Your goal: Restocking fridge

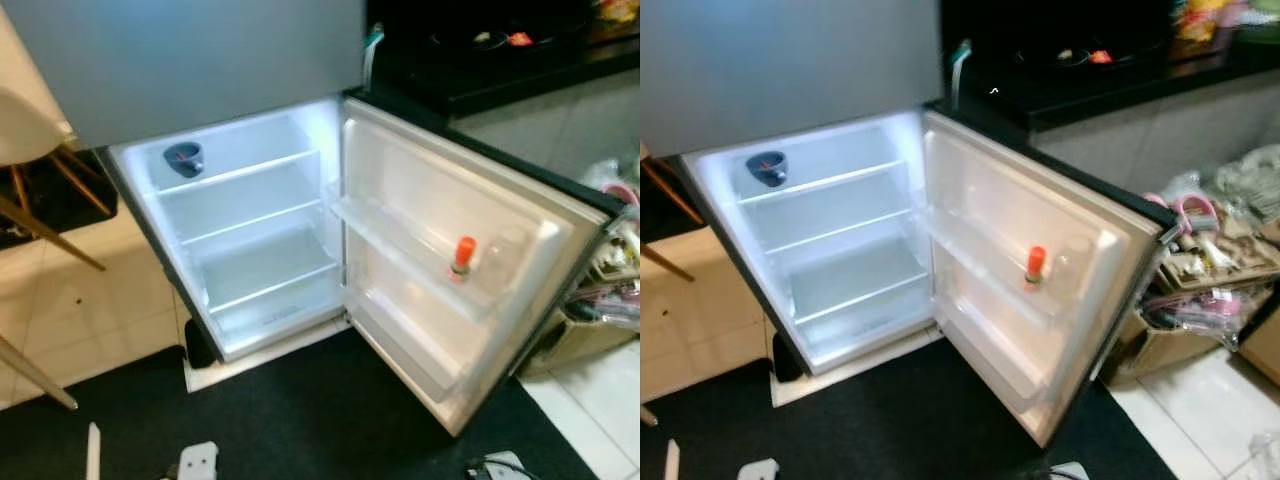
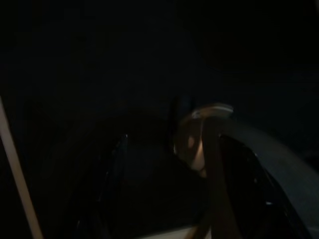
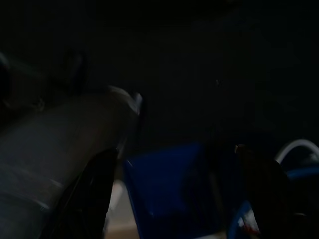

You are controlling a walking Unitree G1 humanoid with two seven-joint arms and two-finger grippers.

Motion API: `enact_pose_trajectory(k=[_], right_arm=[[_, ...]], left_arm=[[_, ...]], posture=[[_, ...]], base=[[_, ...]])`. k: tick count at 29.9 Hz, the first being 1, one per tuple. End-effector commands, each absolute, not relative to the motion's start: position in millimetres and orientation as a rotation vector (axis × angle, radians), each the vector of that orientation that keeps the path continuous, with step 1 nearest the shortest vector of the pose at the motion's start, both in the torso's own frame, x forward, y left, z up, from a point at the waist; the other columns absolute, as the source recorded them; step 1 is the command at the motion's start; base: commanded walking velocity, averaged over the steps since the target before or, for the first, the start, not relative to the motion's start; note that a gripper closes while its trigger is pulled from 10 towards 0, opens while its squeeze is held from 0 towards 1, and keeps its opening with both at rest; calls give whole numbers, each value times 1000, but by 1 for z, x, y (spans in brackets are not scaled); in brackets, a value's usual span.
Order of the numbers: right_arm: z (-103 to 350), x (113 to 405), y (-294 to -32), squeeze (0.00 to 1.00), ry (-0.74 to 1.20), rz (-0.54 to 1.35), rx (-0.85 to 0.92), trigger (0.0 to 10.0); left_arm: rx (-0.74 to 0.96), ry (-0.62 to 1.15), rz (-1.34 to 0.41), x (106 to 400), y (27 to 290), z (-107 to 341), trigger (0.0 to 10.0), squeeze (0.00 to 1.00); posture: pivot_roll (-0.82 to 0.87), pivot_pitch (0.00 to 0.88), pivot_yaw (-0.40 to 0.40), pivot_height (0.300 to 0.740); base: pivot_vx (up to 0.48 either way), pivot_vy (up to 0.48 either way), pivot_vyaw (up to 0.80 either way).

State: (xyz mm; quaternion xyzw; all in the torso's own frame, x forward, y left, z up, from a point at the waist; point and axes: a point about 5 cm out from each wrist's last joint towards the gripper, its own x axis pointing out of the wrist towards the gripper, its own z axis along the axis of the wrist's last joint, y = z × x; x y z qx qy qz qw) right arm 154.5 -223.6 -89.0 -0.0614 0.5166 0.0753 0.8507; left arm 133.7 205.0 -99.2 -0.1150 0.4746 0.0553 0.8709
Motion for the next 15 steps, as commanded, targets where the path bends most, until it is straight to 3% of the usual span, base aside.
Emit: enact_pose_trajectory(k=[1, 3, 15], right_arm=[[-93, 142, -228, 0, 1128, 139, -128, 10000], [-93, 142, -228, 0, 1128, 139, -130, 10000], [-85, 157, -237, 0, 1058, 56, -141, 10000]], left_arm=[[-247, 1007, 114, 130, 202, -101, 10000, 0], [-245, 1006, 117, 130, 203, -101, 10000, 0], [-264, 1004, 122, 130, 202, -101, 10000, 0]], posture=[[-41, 52, 9, 740], [-41, 52, 9, 740], [-42, 53, 5, 740]], base=[[0, -442, 0], [0, -371, 0], [0, 0, 0]])
